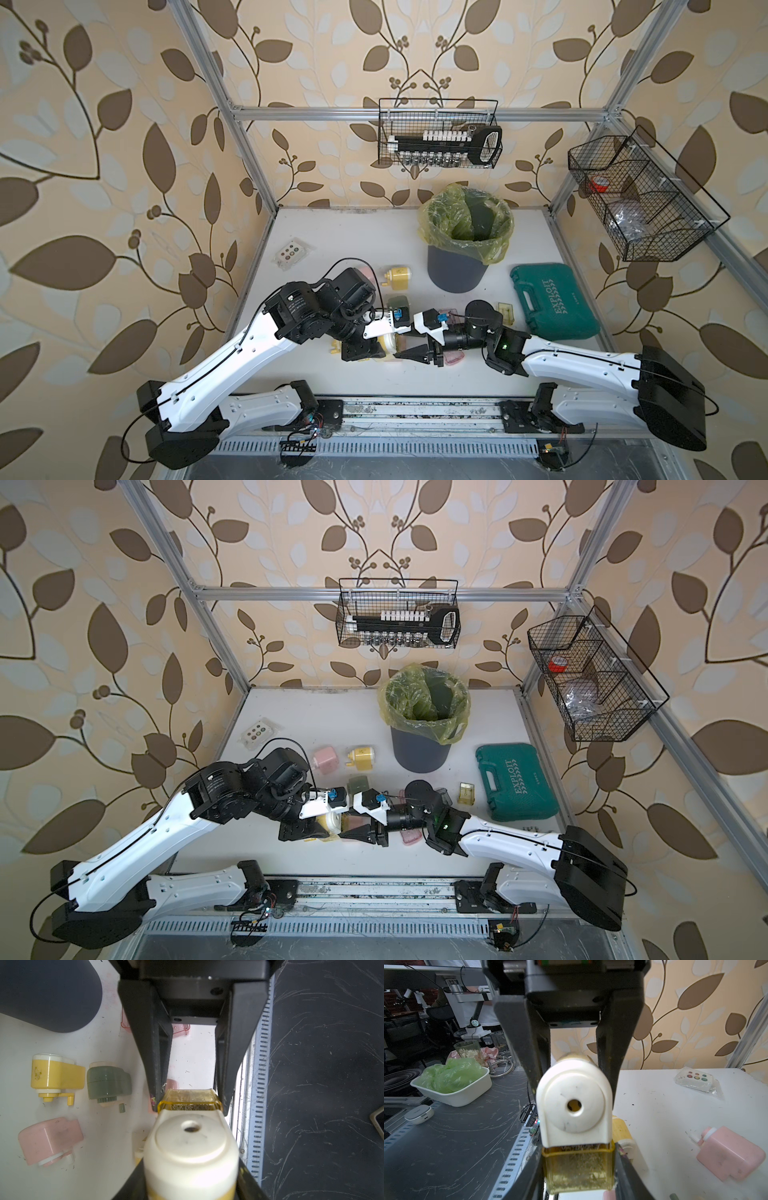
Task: Take out the pencil sharpener tray and clean the shavings
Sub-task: Open the container of the pencil sharpener.
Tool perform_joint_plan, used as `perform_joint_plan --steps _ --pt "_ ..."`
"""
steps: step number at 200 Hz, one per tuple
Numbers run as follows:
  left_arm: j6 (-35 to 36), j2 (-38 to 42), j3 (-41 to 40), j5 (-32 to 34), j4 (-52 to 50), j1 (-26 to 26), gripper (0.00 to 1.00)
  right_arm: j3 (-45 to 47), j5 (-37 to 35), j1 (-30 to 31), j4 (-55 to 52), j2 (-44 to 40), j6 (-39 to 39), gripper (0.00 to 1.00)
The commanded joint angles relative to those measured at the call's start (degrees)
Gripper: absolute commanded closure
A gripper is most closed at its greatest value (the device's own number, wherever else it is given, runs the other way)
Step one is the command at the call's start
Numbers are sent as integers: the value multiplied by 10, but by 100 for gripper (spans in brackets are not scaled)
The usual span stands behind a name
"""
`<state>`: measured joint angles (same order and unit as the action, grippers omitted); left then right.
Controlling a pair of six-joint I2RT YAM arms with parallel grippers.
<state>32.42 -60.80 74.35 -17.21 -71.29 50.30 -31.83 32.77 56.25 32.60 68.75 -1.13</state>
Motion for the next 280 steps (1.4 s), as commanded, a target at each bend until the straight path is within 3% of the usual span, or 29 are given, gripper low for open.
perform_joint_plan --steps 1,46,151,280 --pt "-3 11 -10 -5 16 6 100 -16 -23 1 -9 -12 12 100" --pt "-1 5 -21 -1 11 6 100 7 -60 -2 -33 -63 -15 100" --pt "0 -15 -25 11 -4 11 100 29 -60 -16 -91 -127 -30 100" --pt "-6 37 -26 48 26 10 100 52 -126 -16 -177 -230 -46 100"
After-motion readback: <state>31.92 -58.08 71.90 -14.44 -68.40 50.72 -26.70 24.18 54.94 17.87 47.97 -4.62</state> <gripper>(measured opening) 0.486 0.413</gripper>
